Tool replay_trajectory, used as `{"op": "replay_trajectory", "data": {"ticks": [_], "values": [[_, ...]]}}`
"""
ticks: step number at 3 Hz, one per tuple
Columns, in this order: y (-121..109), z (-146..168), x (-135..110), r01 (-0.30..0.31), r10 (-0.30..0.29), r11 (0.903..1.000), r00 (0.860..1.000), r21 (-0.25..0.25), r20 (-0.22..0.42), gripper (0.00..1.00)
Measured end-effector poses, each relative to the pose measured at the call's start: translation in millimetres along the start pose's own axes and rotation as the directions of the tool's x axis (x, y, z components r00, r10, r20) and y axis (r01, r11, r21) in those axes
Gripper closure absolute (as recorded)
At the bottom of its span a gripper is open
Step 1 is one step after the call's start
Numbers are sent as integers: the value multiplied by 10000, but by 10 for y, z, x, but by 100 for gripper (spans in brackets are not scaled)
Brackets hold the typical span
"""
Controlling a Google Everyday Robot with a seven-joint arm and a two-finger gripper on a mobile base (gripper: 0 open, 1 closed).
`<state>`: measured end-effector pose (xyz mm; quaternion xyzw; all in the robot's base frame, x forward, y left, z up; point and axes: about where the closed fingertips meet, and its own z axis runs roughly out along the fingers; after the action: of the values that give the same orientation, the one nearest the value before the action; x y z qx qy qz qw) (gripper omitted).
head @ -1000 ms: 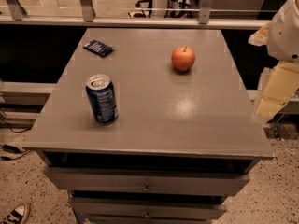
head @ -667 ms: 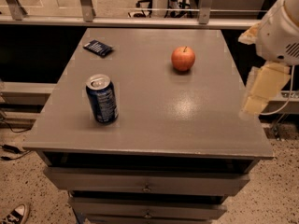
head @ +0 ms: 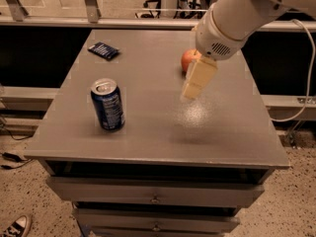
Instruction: Pick rxbar blueberry
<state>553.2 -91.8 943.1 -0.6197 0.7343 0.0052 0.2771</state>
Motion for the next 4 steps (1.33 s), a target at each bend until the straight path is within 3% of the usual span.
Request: {"op": "replay_trajectory", "data": {"ticks": [1, 2, 3, 4], "values": [[0, 0, 0, 0, 0, 10000, 10000, 0, 0, 0], [-97, 52, -105, -287, 273, 9993, 9979, 237, 582, 0], [-619, 395, -611, -959, 786, 9929, 9733, 709, 2155, 0], [-1229, 900, -1248, -1501, 1175, 9862, 9313, 695, 3447, 0]]}}
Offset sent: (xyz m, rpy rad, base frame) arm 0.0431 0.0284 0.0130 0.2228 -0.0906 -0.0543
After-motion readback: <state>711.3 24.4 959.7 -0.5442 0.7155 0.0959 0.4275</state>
